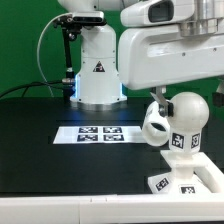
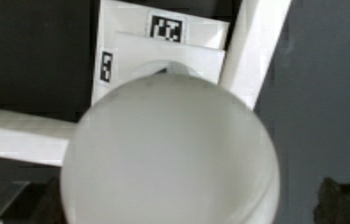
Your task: Assemble lamp
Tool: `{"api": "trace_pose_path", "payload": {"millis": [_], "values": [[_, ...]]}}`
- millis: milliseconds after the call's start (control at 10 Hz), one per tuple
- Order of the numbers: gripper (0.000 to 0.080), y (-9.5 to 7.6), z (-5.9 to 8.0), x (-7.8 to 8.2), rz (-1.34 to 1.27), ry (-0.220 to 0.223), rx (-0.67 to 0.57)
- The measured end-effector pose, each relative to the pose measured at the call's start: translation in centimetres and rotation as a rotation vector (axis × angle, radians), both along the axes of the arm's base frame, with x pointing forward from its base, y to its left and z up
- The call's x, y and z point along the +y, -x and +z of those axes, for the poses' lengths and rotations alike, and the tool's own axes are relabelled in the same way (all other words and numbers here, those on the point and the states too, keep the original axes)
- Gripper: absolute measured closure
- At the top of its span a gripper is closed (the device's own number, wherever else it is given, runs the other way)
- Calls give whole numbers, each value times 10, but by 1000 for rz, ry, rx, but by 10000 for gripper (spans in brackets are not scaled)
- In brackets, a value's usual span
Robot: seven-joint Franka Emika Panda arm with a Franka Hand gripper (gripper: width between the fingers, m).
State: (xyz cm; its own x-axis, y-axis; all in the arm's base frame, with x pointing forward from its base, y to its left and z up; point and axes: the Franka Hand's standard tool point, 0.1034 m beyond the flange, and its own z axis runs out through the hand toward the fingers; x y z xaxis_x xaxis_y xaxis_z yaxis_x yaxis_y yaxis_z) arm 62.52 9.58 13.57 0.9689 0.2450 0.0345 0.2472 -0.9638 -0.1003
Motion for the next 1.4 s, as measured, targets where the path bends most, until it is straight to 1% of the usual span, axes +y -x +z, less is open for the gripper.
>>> {"api": "trace_pose_path", "payload": {"millis": [200,500,700,800,900,1000,1200,1300,1400], "values": [[101,1,-3,-3,11,-1,-3],[101,5,-12,-3,21,-3,-20],[101,4,-14,-5,26,-4,-27],[197,4,-14,-4,18,-5,-26],[227,4,-14,-4,7,-5,-24],[227,4,-14,-4,-2,-6,-23],[227,5,-14,-2,-150,-15,-6],[227,3,-14,-3,-280,-21,-23],[227,5,-14,-4,-432,-32,-26]]}}
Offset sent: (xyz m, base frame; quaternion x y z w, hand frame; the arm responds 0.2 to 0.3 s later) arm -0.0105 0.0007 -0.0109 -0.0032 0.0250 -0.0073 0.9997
